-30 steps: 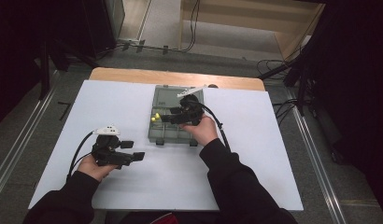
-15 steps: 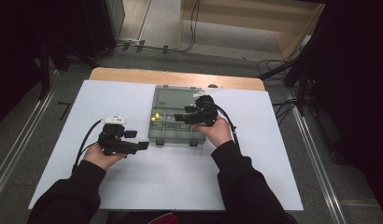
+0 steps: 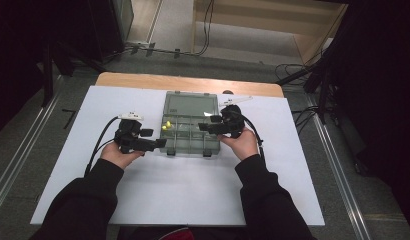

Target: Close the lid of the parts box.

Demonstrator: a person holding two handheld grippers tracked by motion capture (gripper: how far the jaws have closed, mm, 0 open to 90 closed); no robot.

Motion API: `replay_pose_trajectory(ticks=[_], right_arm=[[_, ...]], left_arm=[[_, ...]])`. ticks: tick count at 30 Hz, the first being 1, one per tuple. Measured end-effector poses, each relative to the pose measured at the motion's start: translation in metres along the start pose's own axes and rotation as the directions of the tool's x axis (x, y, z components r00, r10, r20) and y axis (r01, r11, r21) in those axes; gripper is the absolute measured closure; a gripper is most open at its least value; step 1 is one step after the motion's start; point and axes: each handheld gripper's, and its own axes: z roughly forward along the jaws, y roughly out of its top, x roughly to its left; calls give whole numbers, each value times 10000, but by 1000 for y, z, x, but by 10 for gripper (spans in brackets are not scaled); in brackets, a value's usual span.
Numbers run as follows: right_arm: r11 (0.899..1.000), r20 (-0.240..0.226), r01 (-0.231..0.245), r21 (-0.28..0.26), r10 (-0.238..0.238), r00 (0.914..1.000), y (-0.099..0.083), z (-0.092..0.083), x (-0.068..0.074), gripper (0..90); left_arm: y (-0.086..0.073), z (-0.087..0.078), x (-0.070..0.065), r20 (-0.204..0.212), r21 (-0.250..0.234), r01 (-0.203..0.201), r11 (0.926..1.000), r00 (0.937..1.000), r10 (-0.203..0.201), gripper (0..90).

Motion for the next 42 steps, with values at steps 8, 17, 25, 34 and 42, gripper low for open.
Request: replay_pose_trajectory(ticks=[8, 17, 25, 34, 42], right_arm=[[9995, 461, -275, -136, 281, 9985, -6, -8, -10, 299], [9983, 478, -564, -129, 569, 9972, -7, -8, -22, 299], [9940, 446, -1031, -365, 1047, 9935, -4, -7, -41, 309], [9940, 912, -1055, -297, 1078, 9900, 5, 1, -52, 283], [9938, 1299, -1108, -108, 1113, 9853, 20, 14, -63, 279]], left_arm=[[13, 16, 7, -276, 73, 61, 10000, 9996, -59, 233], [31, 31, 17, -625, 15, 47, 10000, 9980, -46, 233], [44, 39, 35, -945, -30, 284, 9996, 9951, -285, 233], [60, 51, 50, -1336, -73, 718, 9974, 9884, -722, 234], [76, 63, 62, -1820, -177, 853, 9962, 9794, -871, 233]])
